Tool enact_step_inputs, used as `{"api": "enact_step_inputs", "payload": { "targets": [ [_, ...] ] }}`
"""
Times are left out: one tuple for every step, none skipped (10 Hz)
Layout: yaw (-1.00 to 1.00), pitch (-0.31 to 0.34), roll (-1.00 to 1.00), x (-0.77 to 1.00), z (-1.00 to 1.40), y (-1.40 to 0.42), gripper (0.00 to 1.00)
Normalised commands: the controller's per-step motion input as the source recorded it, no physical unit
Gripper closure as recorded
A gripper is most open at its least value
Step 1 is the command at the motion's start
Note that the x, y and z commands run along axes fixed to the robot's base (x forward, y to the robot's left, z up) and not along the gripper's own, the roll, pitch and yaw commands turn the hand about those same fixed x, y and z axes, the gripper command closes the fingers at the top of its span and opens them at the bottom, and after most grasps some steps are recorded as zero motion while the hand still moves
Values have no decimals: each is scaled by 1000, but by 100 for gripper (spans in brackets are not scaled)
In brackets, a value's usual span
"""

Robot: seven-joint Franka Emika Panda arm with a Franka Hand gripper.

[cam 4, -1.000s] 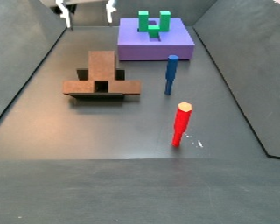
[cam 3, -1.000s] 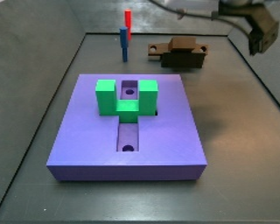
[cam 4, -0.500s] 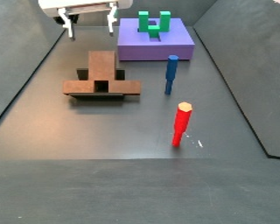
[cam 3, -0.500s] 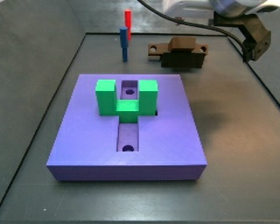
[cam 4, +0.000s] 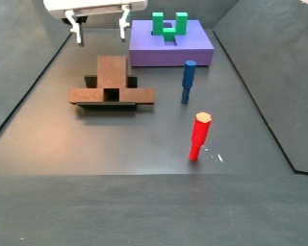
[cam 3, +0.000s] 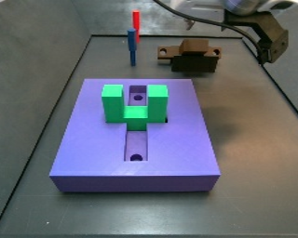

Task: Pick up the brown object. Move up. Place the brown object on the fixture. Regrasp the brown object. Move to above the board. Insert the brown object.
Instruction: Regrasp the brown object.

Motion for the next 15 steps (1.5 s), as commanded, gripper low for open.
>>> {"api": "enact_step_inputs", "payload": {
  "targets": [
    [-354,-451,-234,-274,57,0,0],
    [-269,-391,-151,-146,0,0,0],
    [-9,0,0,0,0,0,0],
    [0,0,0,0,-34,0,0],
    [0,-91,0,0,-263,6,0],
    [0,-197,-20,-160,-269,37,0],
    [0,-154,-49,-100,-177,3,0],
    [0,-29,0,86,-174,0,0],
    [0,-40,-6,0,-111,14,0],
    [0,-89,-34,0,-151,31,0],
    [0,-174,0,9,-291,83,0],
    [0,-149,0,17,-294,83,0],
    [0,-151,0,14,-314,77,0],
    [0,-129,3,0,-280,66,0],
    [0,-117,3,0,-266,60,0]
  ]
}}
